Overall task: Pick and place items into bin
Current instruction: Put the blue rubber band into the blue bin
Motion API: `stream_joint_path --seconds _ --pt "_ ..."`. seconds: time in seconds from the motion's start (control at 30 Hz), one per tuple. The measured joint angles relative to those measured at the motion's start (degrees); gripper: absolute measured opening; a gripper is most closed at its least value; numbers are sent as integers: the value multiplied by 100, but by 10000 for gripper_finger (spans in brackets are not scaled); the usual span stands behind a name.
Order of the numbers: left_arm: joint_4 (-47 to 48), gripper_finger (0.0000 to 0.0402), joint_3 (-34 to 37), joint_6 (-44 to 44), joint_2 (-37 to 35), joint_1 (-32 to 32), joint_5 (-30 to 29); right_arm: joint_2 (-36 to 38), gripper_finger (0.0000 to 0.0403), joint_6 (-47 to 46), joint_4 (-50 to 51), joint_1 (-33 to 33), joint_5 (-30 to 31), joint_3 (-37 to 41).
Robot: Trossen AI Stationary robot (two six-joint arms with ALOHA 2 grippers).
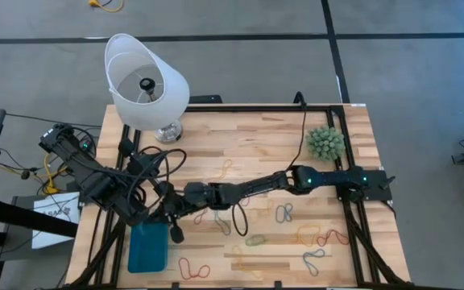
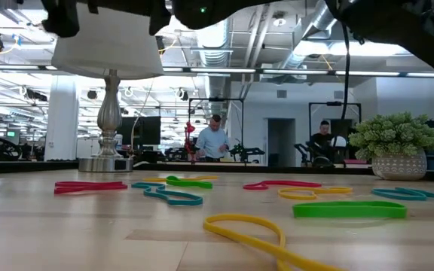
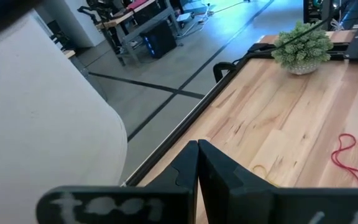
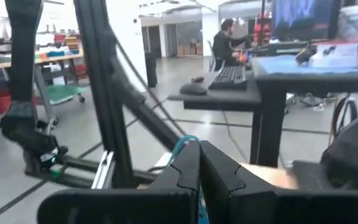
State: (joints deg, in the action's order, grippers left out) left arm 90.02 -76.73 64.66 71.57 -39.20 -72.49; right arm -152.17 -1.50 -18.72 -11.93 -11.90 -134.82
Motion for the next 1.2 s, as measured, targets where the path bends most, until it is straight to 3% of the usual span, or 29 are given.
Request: stream_joint_path --seconds 0.23,0.6,1.03,1.2 --pt "-2 0 0 7 0 0 2 -378 0 0 -226 -99 18 16" --pt "-2 0 0 33 0 -2 222 -383 9 33 113 41 161 13" --pt "0 0 0 42 0 -1 282 -383 158 48 664 116 125 17" --pt "0 0 0 43 0 -1 609 -177 193 52 1169 144 120 22"
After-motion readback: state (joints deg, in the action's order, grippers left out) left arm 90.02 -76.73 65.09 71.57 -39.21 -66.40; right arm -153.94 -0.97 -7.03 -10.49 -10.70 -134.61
